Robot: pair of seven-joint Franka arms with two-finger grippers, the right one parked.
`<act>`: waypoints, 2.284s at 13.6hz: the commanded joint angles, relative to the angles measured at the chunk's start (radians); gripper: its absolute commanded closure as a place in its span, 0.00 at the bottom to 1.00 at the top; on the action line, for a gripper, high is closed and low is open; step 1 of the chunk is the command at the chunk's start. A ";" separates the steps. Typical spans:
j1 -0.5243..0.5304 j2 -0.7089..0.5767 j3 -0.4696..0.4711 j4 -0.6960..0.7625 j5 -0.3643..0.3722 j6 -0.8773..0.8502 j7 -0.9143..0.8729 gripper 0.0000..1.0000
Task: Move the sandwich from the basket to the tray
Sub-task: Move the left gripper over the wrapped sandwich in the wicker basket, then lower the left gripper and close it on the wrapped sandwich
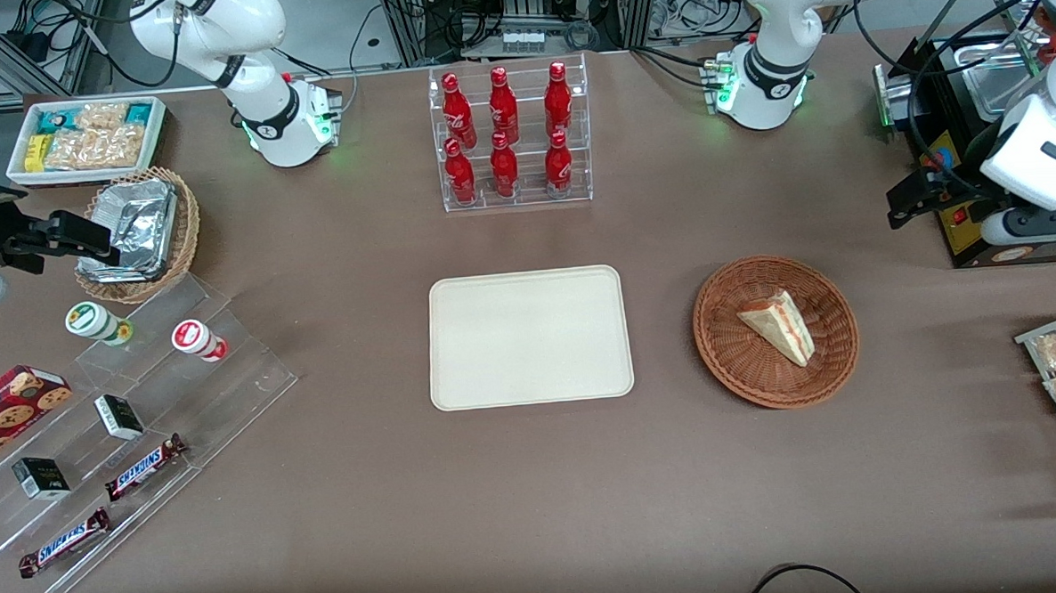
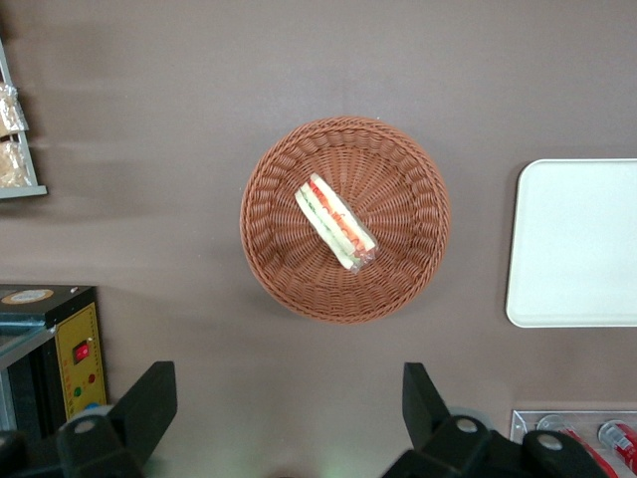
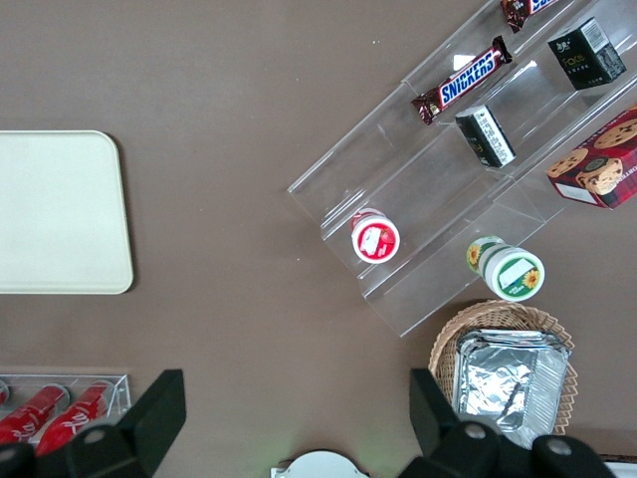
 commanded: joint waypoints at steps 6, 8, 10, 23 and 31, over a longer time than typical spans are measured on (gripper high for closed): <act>-0.018 0.032 -0.013 -0.039 0.061 0.002 -0.031 0.00; -0.018 0.038 -0.019 -0.123 0.061 0.078 -0.092 0.00; -0.018 0.028 -0.026 -0.247 0.061 0.212 -0.160 0.00; -0.018 0.213 -0.101 -0.636 0.047 0.881 -0.705 0.00; -0.015 0.262 -0.099 -0.631 0.061 0.878 -0.705 1.00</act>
